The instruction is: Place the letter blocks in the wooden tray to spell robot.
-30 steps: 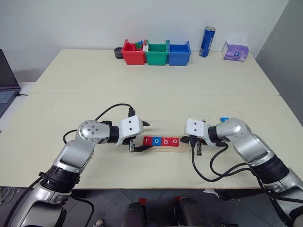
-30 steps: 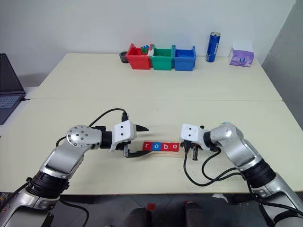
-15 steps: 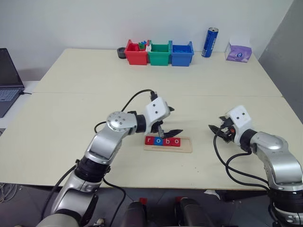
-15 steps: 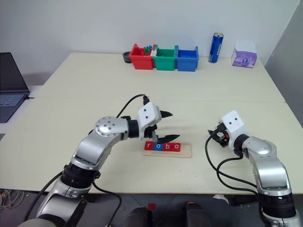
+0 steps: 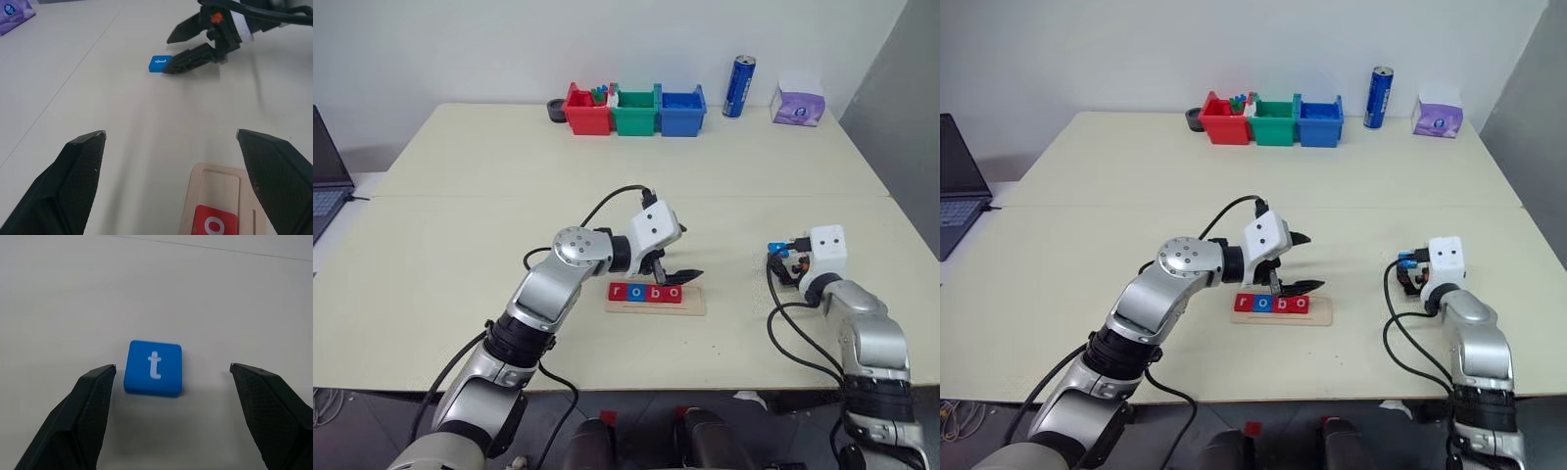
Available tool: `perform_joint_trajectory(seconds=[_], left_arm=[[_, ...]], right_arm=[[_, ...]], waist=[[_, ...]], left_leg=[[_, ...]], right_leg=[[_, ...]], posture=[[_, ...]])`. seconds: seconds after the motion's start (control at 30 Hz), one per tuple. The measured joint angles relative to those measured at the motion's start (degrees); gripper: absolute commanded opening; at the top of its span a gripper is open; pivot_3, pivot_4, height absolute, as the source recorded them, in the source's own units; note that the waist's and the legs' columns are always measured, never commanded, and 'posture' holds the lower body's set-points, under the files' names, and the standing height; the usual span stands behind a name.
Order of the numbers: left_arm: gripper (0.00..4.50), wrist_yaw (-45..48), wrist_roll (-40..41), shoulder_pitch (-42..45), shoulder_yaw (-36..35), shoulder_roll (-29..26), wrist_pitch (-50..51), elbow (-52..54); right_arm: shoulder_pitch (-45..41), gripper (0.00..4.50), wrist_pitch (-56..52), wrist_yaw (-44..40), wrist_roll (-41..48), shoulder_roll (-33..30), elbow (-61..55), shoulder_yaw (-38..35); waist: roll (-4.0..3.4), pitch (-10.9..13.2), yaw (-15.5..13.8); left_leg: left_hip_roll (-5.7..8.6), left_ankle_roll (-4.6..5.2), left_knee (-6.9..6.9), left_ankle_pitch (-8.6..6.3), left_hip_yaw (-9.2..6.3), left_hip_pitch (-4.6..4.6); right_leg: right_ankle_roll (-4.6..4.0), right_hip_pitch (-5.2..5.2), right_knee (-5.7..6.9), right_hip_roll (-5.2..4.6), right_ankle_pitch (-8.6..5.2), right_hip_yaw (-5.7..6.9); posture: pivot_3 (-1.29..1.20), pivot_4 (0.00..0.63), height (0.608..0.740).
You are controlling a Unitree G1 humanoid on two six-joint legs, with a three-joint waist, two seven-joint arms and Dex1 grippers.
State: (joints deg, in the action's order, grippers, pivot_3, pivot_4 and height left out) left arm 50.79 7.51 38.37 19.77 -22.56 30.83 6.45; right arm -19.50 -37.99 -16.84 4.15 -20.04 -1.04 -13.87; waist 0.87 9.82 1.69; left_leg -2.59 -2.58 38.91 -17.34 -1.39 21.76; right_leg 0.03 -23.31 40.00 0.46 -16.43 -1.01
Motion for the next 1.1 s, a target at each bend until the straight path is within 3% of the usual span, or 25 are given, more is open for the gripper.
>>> perform_joint_trajectory(seconds=[0.23,0.33,0.5,0.53,0.63,0.83,0.97,1.1], left_arm=[[4.50,0.07,-0.34,0.01,0.03,-1.03,-0.21,-0.04],[4.50,0.06,-0.59,0.01,0.03,-1.15,-0.32,-0.04],[4.50,0.22,-0.76,-0.04,0.03,-1.82,-0.41,-0.05],[4.50,0.35,-0.76,-0.05,0.02,-2.04,-0.43,-0.06],[4.50,0.73,-0.73,-0.16,-0.01,-2.33,-0.66,-0.07],[4.50,2.52,-0.64,-3.55,-0.65,-5.84,-1.47,0.25],[4.50,3.73,-0.51,-5.03,-0.41,-5.96,-1.60,0.82],[4.50,4.44,0.29,-5.11,-0.42,-5.75,-2.35,1.62]], right_arm=[[-3.19,3.97,0.85,1.88,1.14,0.24,6.29,-0.08],[-3.34,3.35,-0.30,3.17,1.49,0.64,5.87,0.04],[-2.16,1.59,-1.20,4.05,1.63,1.16,3.56,1.65],[-2.05,1.44,-1.21,4.28,1.65,1.17,3.42,1.69],[-0.71,1.46,-1.51,5.01,1.62,1.20,1.50,1.81],[13.29,1.46,-8.71,10.27,1.84,8.27,-20.74,2.28],[22.98,1.46,-15.15,13.98,2.10,14.76,-36.01,8.17],[27.45,1.46,-17.22,16.88,1.57,18.89,-41.61,14.07]], waist=[[0.00,0.00,-0.05],[-0.01,-0.01,-0.05],[-0.02,-0.02,-0.19],[-0.01,-0.02,-0.21],[-0.01,-0.02,-0.37],[-0.09,-0.05,-0.20],[-0.11,-0.04,-0.10],[-0.10,-0.05,-0.06]], left_leg=[[0.01,0.00,0.00,0.00,0.02,0.02],[0.01,0.00,0.01,0.00,0.02,0.01],[0.01,0.00,0.01,0.00,0.00,0.03],[0.01,0.00,0.00,0.00,0.00,0.03],[0.01,0.00,0.00,0.00,0.00,0.03],[-0.08,-0.01,-0.13,0.00,-0.08,0.08],[-0.04,-0.01,-0.08,0.00,-0.04,0.08],[-0.03,-0.01,-0.05,0.01,-0.02,0.05]], right_leg=[[0.00,0.00,-0.02,-0.04,0.00,-0.02],[0.00,0.01,0.00,-0.05,0.00,-0.01],[0.00,0.01,-0.02,-0.05,0.00,0.01],[0.00,0.01,-0.02,-0.05,0.00,0.01],[0.01,0.01,-0.03,-0.05,0.00,0.03],[-0.02,-0.06,-0.05,0.01,-0.06,0.06],[0.00,-0.10,0.00,-0.01,-0.06,0.03],[0.29,-0.08,-0.02,0.00,-0.20,0.01]], posture=[[0.00,0.150,0.740],[0.00,0.150,0.740],[0.00,0.150,0.740],[0.00,0.150,0.740],[0.00,0.150,0.740],[0.00,0.150,0.740],[0.00,0.150,0.740],[0.00,0.150,0.740]])
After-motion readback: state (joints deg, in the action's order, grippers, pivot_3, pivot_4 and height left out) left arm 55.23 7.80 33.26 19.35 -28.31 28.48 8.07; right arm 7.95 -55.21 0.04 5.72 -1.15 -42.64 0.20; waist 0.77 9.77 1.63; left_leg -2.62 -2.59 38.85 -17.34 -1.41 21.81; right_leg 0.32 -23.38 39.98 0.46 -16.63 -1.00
